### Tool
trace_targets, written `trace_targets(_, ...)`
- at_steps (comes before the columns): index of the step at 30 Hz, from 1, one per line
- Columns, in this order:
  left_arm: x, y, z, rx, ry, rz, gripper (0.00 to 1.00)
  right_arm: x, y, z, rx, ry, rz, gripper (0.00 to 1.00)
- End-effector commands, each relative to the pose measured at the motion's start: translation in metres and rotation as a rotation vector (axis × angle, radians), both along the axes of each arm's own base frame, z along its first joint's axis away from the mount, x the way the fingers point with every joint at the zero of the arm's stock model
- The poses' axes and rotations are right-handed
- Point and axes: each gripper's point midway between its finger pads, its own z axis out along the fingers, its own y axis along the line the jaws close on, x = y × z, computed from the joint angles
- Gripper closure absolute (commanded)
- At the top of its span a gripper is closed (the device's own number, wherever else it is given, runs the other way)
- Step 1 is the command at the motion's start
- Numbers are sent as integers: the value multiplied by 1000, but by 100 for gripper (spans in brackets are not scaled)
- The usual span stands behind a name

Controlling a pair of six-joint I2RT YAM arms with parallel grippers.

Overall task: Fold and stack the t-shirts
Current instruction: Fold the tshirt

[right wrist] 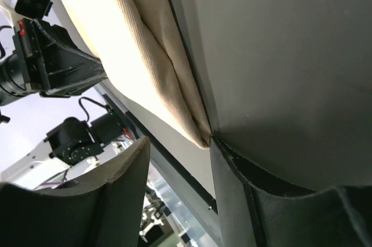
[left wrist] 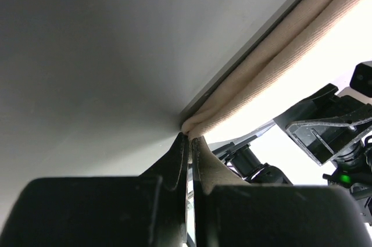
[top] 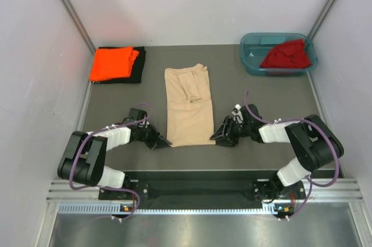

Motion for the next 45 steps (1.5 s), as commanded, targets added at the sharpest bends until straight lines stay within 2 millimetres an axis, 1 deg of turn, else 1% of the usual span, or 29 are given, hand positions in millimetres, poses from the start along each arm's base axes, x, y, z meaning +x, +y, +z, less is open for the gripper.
trace_targets(1,10,-6,11,-31,-56,-20,100,3,-10,-27,-92,21,-60,53)
trace_targets(5,10,-6,12,-30,-62,-25,100,2,-10,-35,-94,47,-62,54)
trace_targets(6,10,-6,12,-30,-59,-27,100,3,-10,-36,-94,50,-67,58)
trace_targets(8,9,-6,11,-28,-58,-30,100,2,-10,-37,-97,52,-69,61)
trace_targets(11,9,-5,10,-23,-60,-36,100,6,-10,-38,-97,38,-73,73)
trace_targets(12,9,-5,9,-23,-60,-39,100,7,-11,-38,-97,35,-74,82)
trace_targets(14,10,-5,10,-18,-68,-45,100,10,-10,-36,-95,16,-65,89)
trace_targets(15,10,-4,10,-13,-68,-49,100,12,-10,-36,-99,8,-63,96)
trace_targets(16,10,-4,10,-6,-69,-61,100,15,-9,-34,-98,-8,-51,99)
trace_targets(19,14,-2,15,20,-102,-83,100,16,-8,-26,-102,-41,-13,100)
trace_targets(22,11,3,22,50,-122,-105,100,11,-10,-17,-116,-60,24,100)
trace_targets(23,8,4,26,53,-128,-110,100,6,-12,-13,-119,-55,34,100)
trace_targets(25,4,6,29,61,-138,-120,100,0,-10,-8,-115,-62,61,100)
trace_targets(26,3,6,35,55,-158,-124,100,-2,-9,-3,-109,-72,68,100)
trace_targets(31,-15,10,47,59,-170,-134,100,-20,0,4,-113,-78,118,100)
trace_targets(32,-17,10,54,52,-197,-132,100,-19,3,12,-105,-101,116,100)
trace_targets(33,-21,10,56,47,-202,-134,100,-21,5,16,-98,-103,109,100)
trace_targets(34,-30,12,55,45,-186,-135,100,-28,6,17,-112,-92,117,100)
trace_targets(35,-33,11,63,31,-215,-138,100,-30,8,24,-105,-111,115,100)
trace_targets(37,-46,11,65,24,-203,-146,100,-40,13,29,-107,-101,112,100)
trace_targets(38,-50,11,70,18,-221,-151,100,-43,15,37,-95,-118,108,100)
trace_targets(40,-58,10,75,17,-233,-168,100,-52,19,42,-105,-116,104,100)
trace_targets(41,-63,12,80,17,-243,-172,100,-56,19,50,-99,-123,100,100)
trace_targets(43,-66,12,89,15,-270,-170,100,-62,21,58,-100,-125,87,100)
trace_targets(44,-69,14,94,16,-285,-167,100,-65,20,66,-88,-132,81,100)
trace_targets(45,-67,14,101,16,-309,-163,100,-64,21,72,-84,-136,66,100)
